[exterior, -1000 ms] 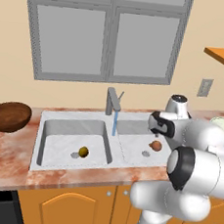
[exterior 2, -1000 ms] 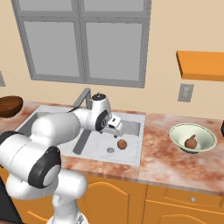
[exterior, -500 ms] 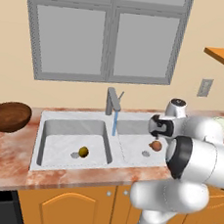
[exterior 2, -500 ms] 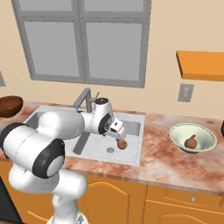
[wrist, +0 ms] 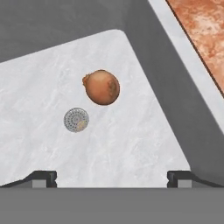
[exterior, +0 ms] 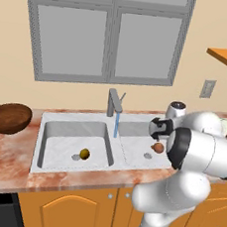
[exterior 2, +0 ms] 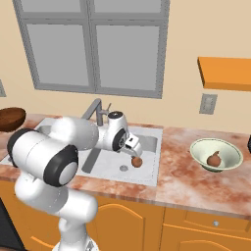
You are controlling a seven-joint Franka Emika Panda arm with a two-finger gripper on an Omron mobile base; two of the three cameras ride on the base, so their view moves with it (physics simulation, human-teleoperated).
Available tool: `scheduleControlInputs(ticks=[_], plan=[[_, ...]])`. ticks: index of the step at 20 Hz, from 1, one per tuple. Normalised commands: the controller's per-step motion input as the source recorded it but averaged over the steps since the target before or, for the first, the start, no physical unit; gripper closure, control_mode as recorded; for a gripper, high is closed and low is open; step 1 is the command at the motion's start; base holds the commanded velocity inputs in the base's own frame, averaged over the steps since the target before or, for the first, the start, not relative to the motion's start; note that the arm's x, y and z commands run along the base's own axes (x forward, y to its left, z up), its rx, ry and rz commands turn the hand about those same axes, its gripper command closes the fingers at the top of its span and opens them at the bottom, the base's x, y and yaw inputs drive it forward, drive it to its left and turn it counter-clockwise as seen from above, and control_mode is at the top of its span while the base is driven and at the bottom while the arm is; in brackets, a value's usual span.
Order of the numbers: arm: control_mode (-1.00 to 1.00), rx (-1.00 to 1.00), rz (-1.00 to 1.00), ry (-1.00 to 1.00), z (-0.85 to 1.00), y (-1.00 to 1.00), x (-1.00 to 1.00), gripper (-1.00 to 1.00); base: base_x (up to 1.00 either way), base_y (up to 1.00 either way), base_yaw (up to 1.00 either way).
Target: Pick the onions from the sink and place them in one bowl. Place the lemon in the other bowl. Then turn off the sink faucet.
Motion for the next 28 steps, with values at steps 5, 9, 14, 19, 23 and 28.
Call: scheduleControlInputs(ticks=[5,9,14,19,23,28], plan=[[-1.00,0.00,0.00,0.00,-0.14,-0.06,0.18,-1.00,0.00,0.00,0.00],[-1.00,0.00,0.00,0.00,-0.21,0.00,0.16,-1.00,0.00,0.00,0.00],[-1.00,0.00,0.00,0.00,-0.25,0.00,0.15,-1.00,0.00,0.00,0.00],[-1.00,0.00,0.00,0.00,-0.24,0.00,0.19,-1.00,0.00,0.00,0.00],[-1.00,0.00,0.00,0.00,-0.24,-0.03,0.19,-1.00,0.00,0.00,0.00],[-1.00,0.00,0.00,0.00,-0.23,-0.10,0.21,-1.00,0.00,0.00,0.00]])
